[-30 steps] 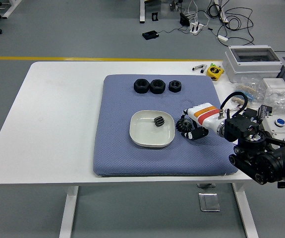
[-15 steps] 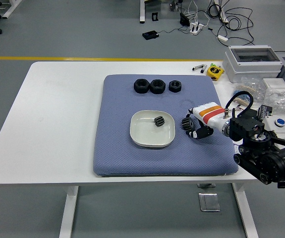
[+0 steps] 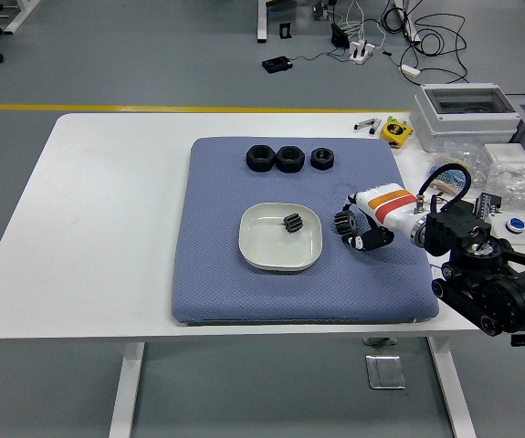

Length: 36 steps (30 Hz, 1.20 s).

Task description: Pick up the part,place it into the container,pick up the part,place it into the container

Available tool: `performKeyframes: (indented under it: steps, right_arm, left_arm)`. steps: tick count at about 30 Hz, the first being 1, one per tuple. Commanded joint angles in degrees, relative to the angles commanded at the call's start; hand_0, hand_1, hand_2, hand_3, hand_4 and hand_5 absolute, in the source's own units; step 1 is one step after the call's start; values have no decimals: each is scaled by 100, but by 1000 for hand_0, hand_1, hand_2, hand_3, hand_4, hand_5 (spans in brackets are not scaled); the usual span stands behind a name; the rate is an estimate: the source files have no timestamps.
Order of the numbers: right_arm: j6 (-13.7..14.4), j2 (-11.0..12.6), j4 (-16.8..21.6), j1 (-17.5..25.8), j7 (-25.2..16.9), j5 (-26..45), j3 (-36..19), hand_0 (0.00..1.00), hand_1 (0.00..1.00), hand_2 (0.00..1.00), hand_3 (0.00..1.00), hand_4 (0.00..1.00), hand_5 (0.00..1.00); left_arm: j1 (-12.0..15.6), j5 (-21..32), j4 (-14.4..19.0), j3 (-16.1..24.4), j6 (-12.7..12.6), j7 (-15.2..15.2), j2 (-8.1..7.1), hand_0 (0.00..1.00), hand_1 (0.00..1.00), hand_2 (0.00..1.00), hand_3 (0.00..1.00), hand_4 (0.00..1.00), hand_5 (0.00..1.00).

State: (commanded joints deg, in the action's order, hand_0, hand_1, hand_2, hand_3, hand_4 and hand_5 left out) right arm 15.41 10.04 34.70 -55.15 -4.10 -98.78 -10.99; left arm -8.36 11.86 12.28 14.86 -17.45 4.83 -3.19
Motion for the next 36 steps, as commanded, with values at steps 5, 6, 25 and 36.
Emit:
performKeyframes:
  steps: [5,6,25,36]
  right_arm:
    - [3,26,79,20,10,42,-65,2,51,186,476,615,256]
    - [7,32,108,20,10,44,-79,2,51,186,476,615,256]
    - [111,1,425,-55,38,118,-570,2,45,179,477,600,252]
    - [-18,145,480,-170,85,30,-617,2,44,180,484,642,219]
  left_arm:
    - [1,23,1,-12,-3,-7,3,528,586,722,625,620,597]
    - [2,24,1,-11,-3,-8,4,528,586,722,625,620,597]
    - [-14,25,4,-31,6,-7,-11,525,586,720,625,621,598]
    - [-10,30,2,-30,6,-5,-10,526,585,720,626,623,601]
